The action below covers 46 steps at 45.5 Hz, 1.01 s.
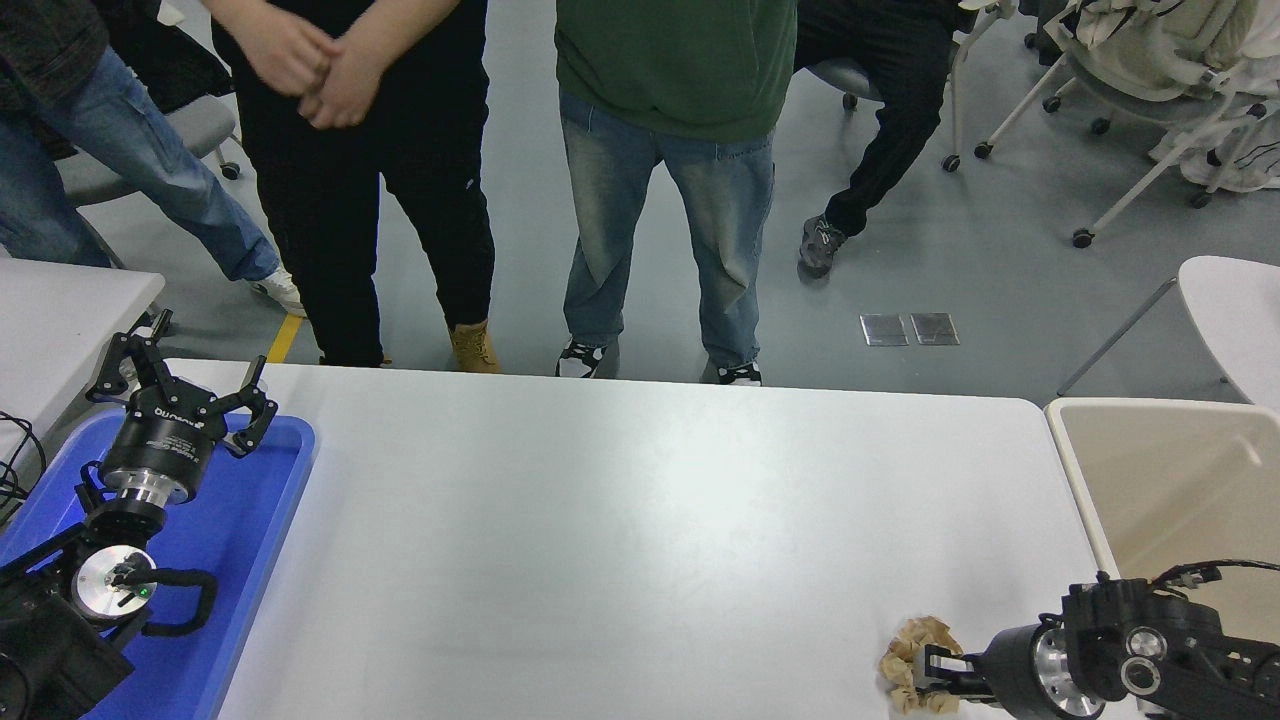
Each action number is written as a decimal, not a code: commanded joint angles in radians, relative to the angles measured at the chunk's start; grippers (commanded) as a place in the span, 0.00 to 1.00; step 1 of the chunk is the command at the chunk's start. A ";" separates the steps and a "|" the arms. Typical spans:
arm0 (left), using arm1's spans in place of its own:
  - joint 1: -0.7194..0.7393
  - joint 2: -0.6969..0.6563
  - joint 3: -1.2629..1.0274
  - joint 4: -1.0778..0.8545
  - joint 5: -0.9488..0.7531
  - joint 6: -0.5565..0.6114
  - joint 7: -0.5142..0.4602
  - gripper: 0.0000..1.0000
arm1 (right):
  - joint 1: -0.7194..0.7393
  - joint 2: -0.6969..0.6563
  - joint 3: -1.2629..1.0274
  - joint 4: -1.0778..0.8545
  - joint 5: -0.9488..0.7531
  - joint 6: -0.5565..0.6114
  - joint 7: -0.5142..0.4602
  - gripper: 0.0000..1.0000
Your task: Clean the table surface
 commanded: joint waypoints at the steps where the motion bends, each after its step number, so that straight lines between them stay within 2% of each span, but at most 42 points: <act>1: 0.000 -0.001 0.000 0.000 0.000 0.000 0.000 1.00 | 0.056 -0.116 -0.006 0.061 0.056 0.028 -0.008 0.00; 30: 0.000 0.001 0.000 0.000 0.000 0.000 0.000 1.00 | 0.395 -0.400 0.004 0.055 0.212 0.234 -0.008 0.00; 46: 0.000 -0.001 0.000 0.002 -0.001 0.000 0.000 1.00 | 0.428 -0.460 0.007 -0.043 0.214 0.243 -0.006 0.00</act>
